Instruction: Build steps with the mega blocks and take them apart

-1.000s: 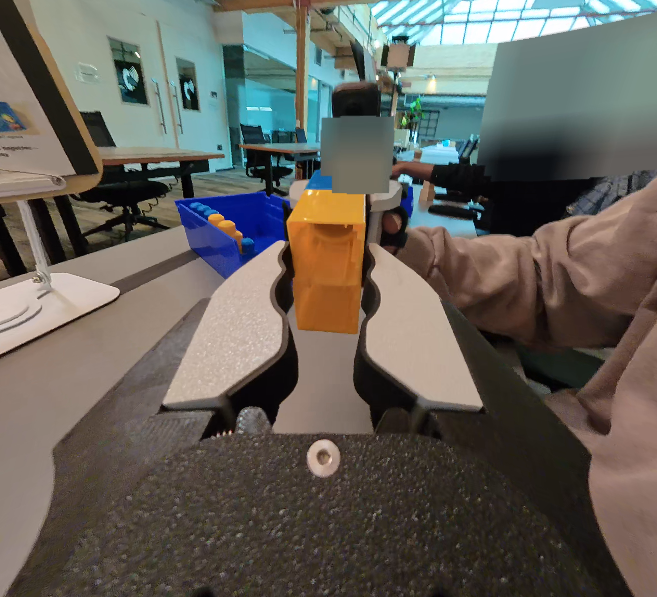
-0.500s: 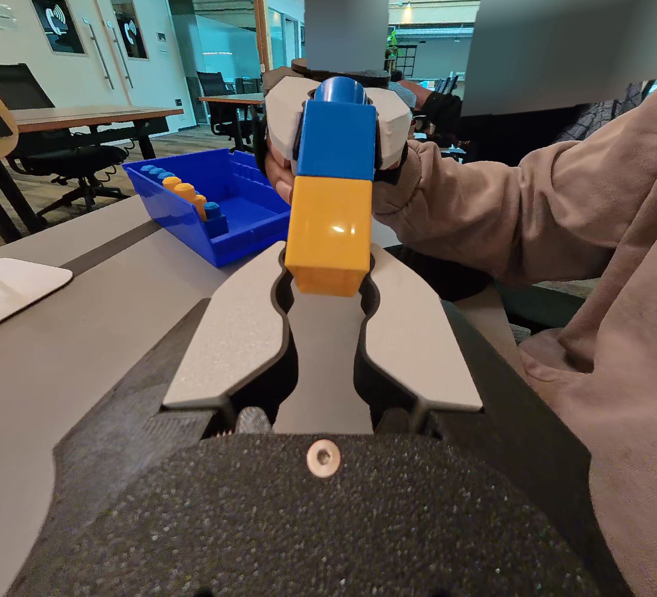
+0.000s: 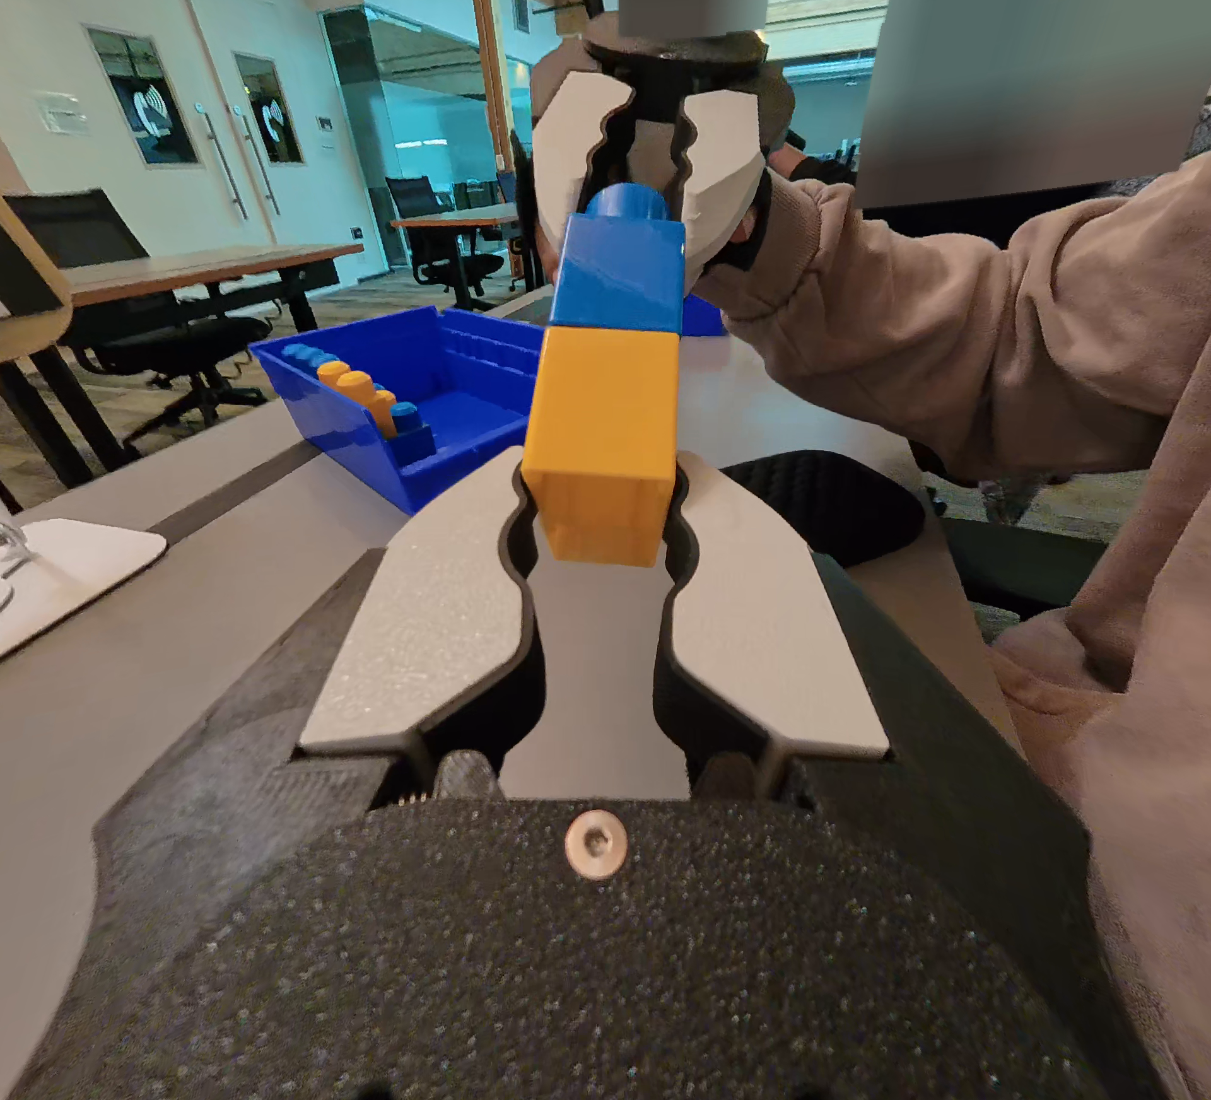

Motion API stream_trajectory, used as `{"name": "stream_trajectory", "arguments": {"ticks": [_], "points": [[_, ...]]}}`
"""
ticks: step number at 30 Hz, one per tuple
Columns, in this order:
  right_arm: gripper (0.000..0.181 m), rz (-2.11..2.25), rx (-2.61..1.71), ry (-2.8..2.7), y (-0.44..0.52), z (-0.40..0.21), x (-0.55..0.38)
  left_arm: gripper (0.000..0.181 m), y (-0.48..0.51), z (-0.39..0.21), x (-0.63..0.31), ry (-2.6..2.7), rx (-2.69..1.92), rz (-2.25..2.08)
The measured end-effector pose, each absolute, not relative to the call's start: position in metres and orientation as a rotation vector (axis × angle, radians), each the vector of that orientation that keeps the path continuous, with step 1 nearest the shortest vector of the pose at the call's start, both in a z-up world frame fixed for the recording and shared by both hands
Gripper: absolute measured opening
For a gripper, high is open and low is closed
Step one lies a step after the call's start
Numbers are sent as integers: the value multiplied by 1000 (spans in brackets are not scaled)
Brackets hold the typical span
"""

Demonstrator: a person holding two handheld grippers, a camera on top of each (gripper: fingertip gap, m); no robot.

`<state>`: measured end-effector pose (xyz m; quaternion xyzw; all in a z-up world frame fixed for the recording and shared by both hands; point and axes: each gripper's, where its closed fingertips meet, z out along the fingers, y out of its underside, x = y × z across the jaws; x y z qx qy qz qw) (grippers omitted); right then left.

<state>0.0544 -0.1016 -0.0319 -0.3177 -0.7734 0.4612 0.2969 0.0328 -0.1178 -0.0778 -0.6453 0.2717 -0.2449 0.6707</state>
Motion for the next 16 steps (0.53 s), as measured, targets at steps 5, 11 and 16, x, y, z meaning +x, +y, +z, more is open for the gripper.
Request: {"name": "stream_trajectory", "arguments": {"ticks": [5, 11, 16], "points": [[28, 1085, -887, -2107, -78, -5, 69, 50, -110, -79, 24, 560, -1459, -470], [29, 564, -1230, -2048, 62, 41, 96, 13, -107, -73, -15, 382, -1442, -358], [28, 322, -1585, -1972, 188, 28, 119, 0, -107, -68, -37, 296, -1415, -283]]}}
